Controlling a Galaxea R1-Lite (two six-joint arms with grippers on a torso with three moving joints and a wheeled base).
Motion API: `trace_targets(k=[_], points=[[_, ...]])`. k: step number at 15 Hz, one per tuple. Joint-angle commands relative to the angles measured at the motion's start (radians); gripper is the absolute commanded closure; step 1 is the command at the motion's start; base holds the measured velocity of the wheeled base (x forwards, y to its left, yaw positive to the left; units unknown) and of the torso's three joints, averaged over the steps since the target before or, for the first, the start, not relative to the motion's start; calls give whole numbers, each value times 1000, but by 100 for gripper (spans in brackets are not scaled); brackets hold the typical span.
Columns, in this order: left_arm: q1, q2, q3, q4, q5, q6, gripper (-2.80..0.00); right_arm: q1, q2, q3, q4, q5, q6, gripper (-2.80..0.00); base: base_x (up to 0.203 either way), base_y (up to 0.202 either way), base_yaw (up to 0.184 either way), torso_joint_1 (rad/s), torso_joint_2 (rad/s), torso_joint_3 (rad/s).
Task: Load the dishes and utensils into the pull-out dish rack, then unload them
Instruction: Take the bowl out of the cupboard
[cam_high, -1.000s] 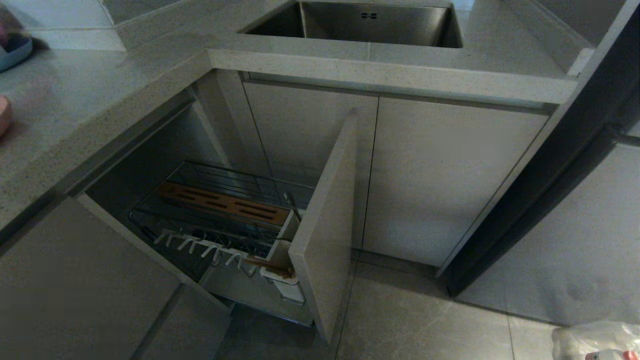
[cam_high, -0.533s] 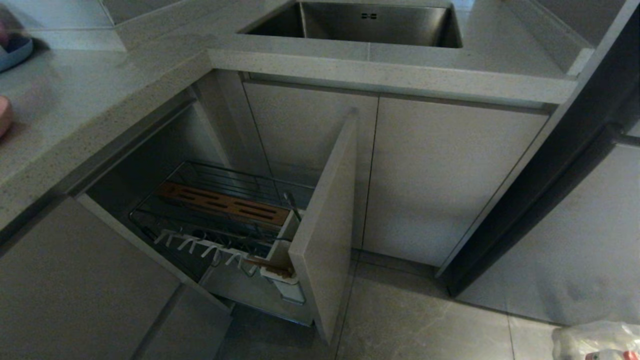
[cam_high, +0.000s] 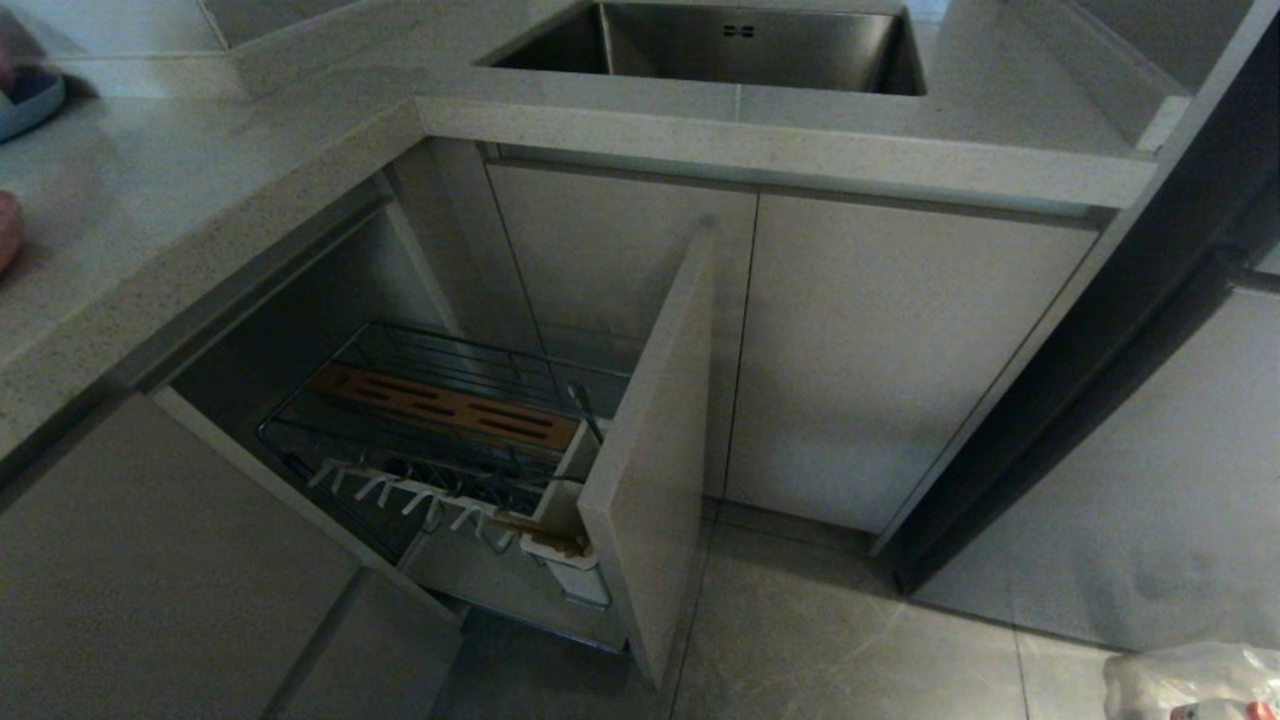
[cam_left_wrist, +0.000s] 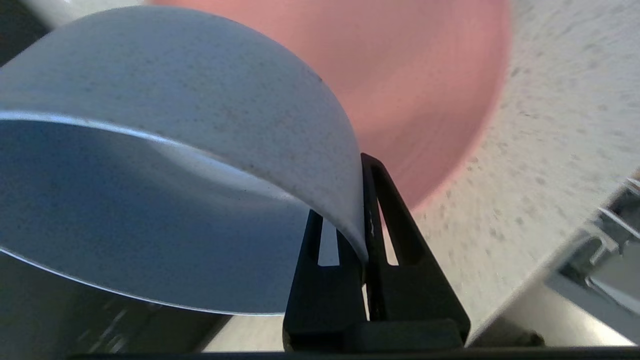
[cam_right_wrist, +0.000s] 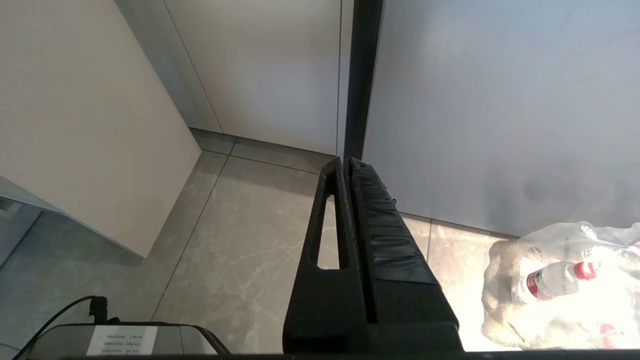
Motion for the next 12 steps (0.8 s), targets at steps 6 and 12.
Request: trace_targets(k=[6, 12], points=[[23, 71, -1, -5, -33, -5, 0, 1, 2, 0, 0, 1, 0, 0, 0, 0, 0, 0, 0, 0], [30, 70, -1, -30, -31, -21, 0, 1, 2, 0, 0, -1, 0, 0, 0, 0, 0, 0, 0, 0]])
